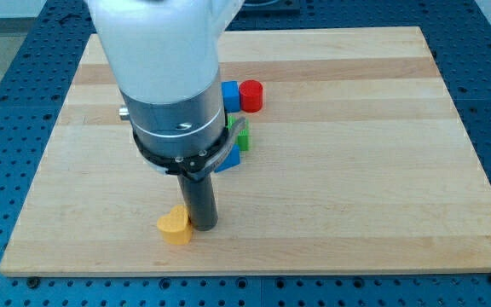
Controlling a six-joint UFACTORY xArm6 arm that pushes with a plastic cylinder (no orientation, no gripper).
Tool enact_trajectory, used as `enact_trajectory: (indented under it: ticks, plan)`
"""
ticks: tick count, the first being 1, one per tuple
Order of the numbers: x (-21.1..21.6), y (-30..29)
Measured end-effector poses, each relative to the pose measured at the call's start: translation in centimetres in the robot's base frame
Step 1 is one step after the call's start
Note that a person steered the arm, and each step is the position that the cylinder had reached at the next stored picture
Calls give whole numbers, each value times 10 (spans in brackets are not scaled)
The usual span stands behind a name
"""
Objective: Move the yellow heart closer to the blue triangle
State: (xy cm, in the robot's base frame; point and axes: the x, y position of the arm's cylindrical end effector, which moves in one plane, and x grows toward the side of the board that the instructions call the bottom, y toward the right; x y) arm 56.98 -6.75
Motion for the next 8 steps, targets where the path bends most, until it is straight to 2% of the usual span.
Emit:
enact_trajectory:
  ticks: [2, 3, 5, 6, 8]
  plan:
    - [31, -1]
    - [34, -14]
    - [-6, -56]
    - [-16, -58]
    - [16, -63]
